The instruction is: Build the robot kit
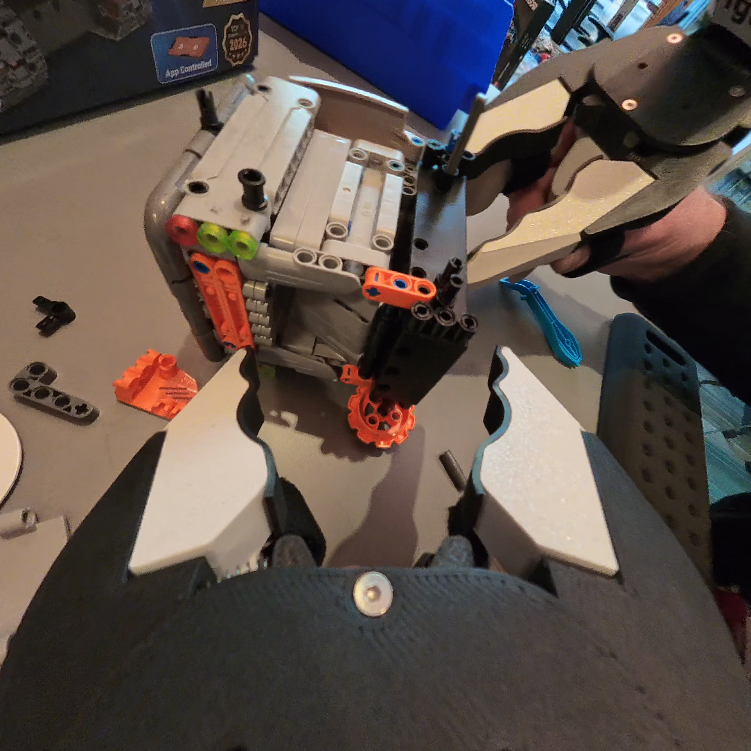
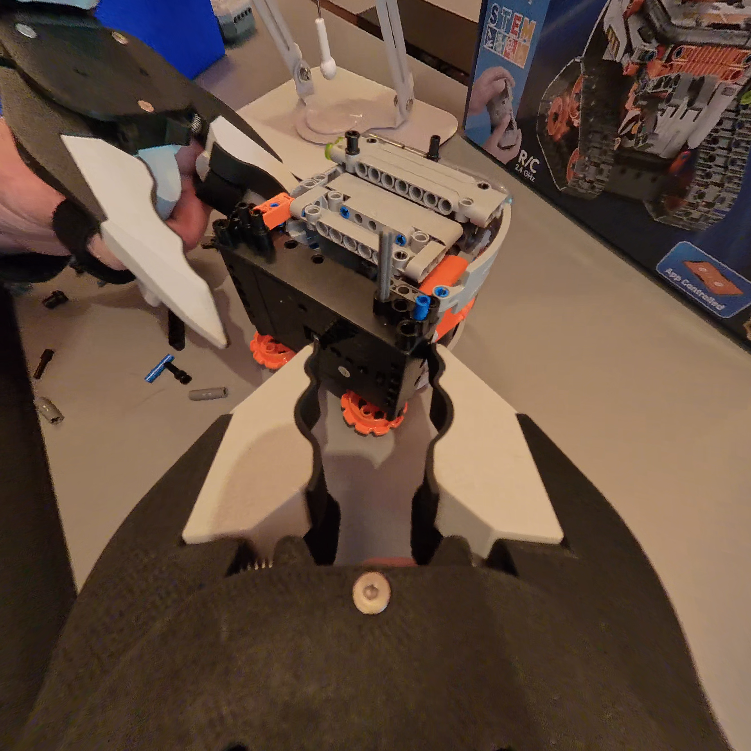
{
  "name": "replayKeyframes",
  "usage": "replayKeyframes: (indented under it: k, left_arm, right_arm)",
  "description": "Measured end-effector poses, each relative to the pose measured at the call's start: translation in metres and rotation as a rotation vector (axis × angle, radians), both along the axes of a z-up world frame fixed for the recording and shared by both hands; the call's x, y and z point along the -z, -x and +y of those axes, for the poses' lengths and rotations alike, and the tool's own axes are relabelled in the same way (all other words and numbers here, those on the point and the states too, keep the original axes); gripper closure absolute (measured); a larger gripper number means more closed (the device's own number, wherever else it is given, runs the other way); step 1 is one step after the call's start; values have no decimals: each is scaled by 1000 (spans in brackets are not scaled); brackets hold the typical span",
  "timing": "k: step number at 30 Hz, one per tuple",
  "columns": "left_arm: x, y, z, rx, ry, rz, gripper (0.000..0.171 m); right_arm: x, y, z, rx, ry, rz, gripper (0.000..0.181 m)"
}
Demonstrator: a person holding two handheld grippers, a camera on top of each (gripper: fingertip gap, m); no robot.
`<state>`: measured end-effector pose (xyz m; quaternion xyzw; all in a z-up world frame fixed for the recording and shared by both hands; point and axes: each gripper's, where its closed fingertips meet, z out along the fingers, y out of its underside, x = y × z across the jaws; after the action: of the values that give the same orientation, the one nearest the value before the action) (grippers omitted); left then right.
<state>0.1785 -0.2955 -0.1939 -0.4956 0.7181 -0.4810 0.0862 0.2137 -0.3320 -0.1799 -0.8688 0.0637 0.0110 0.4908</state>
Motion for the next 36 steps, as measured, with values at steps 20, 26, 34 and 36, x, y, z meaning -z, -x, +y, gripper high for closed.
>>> replayKeyframes:
  k: [20,26,34,36]
  left_arm:
    - [-21,60,47,-37,-65,-55,108]
    - [-34,97,88,-123,-94,-114,154]
    - [-32,136,113,-178,-183,-123,169]
    - [-28,145,123,-198,-224,-98,159]
  right_arm:
    - [-19,15,-47,95,-10,-42,137]
    - [-23,40,-44,25,-34,-63,177]
    - [-23,90,-22,-110,-58,-63,180]
    - [-19,98,-17,-129,-50,-54,174]
